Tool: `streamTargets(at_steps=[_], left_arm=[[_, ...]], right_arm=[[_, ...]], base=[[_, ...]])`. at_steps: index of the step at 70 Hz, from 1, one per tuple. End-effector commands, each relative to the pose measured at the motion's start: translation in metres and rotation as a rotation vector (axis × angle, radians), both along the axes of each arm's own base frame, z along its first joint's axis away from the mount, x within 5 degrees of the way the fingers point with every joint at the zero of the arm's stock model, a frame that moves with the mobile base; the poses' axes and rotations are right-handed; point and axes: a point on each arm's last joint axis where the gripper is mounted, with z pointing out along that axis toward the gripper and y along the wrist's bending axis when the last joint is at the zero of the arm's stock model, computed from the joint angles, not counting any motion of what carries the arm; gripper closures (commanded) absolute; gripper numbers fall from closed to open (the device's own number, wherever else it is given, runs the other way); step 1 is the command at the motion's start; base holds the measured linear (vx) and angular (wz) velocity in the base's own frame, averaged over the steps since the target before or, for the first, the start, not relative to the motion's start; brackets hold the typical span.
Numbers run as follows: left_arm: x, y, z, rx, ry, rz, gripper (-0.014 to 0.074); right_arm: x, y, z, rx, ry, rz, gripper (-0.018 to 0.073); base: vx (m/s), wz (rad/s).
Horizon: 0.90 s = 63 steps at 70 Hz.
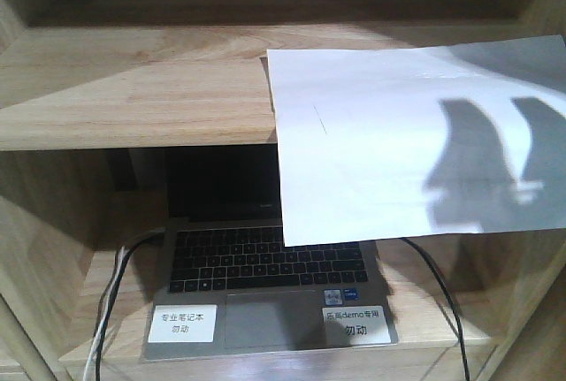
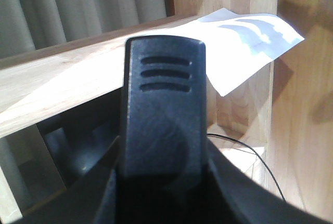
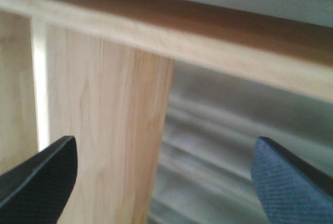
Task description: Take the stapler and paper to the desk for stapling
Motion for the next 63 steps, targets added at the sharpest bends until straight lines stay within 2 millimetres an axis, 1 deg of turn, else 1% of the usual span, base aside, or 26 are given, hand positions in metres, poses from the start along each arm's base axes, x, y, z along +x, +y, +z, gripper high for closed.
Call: streamTargets(at_steps=[1, 12, 24, 33, 48, 63], left_arm=[[-0.001, 0.001, 0.018, -0.091, -0.091, -0.003, 0.0602], [-0.001, 0.001, 0.018, -0.091, -0.091, -0.003, 0.0602], [-0.001, 0.001, 0.018, -0.091, -0.091, -0.003, 0.0602], [-0.001, 0.001, 0.018, -0.091, -0.091, -0.003, 0.0602], [-0.001, 0.001, 0.018, -0.091, -0.091, -0.003, 0.0602], [-0.001, 0.001, 0.018, -0.091, -0.091, -0.003, 0.0602]], right_arm=[[-0.013, 0.002, -0.002, -0.016, -0.067, 0.016, -0.0074], [-0.027, 0.005, -0.03, -0.007, -0.045, 0.052, -0.007], [-0.04, 0.018, -0.061, -0.007, 0.009, 0.203, -0.0064], [-0.048, 0.024, -0.08, -0.016, 0.067, 0.3, -0.006], [-0.047, 0.035, -0.105, -0.032, 0.16, 0.433, -0.0049], [-0.043, 0.039, -0.145, 0.003, 0.259, 0.476, -0.0042]], base=[[0.0, 0.0], [0.0, 0.0], [0.0, 0.0], [0.0, 0.0], [0.0, 0.0], [0.0, 0.0]])
